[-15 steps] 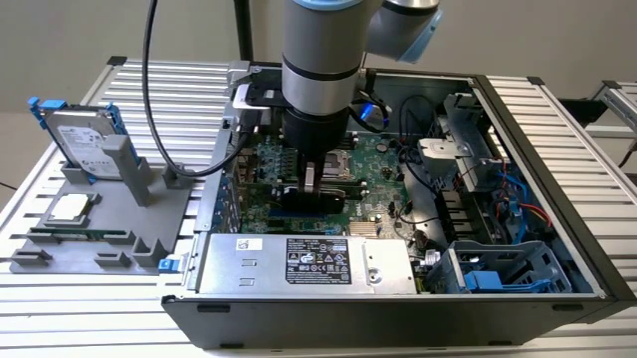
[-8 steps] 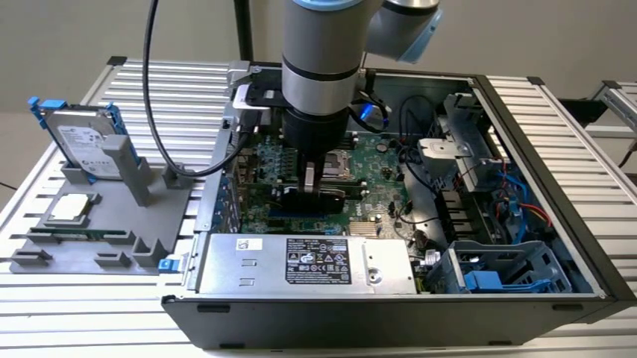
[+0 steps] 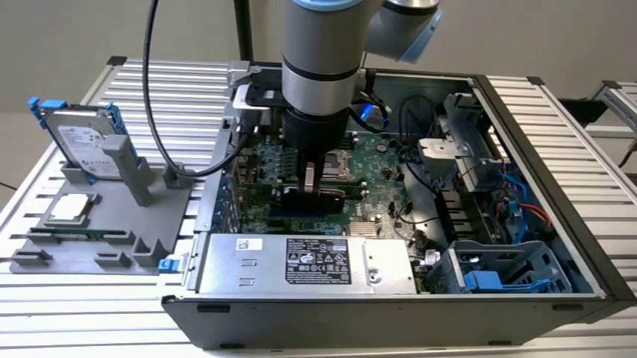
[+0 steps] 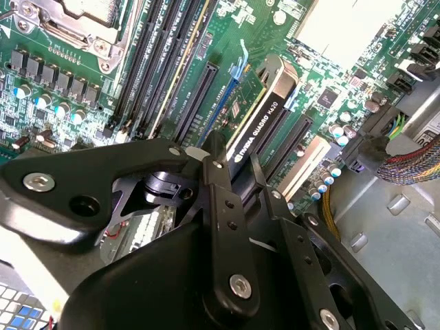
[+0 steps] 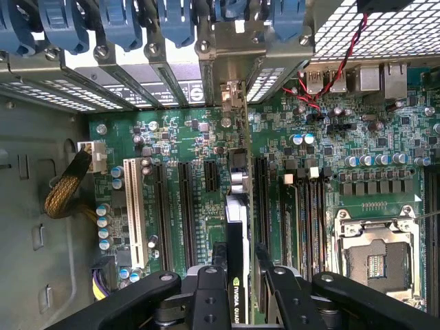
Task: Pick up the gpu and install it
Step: 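Insert the gpu into the slot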
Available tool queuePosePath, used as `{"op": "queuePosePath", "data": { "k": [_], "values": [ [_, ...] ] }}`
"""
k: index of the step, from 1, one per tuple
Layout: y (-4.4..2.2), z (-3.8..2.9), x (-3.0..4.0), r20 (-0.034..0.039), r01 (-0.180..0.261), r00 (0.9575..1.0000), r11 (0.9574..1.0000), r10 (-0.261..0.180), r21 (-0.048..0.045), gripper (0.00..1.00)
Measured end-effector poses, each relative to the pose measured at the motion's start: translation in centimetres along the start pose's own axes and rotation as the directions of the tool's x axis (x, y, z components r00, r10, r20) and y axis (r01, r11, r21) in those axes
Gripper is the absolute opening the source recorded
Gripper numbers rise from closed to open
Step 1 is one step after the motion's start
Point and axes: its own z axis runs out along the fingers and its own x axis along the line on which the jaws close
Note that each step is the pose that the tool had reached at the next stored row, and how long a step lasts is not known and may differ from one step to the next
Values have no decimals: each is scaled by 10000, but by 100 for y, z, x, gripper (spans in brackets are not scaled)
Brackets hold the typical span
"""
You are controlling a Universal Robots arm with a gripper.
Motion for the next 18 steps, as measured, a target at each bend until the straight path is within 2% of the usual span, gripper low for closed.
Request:
{"op": "queuePosePath", "data": {
  "k": [8,18],
  "values": [
    [-2,0,22,-10,61,10000,10000,-61,-1,0],
    [-2,-15,24,-74,120,9999,9999,-120,-18,0]
  ]
}}
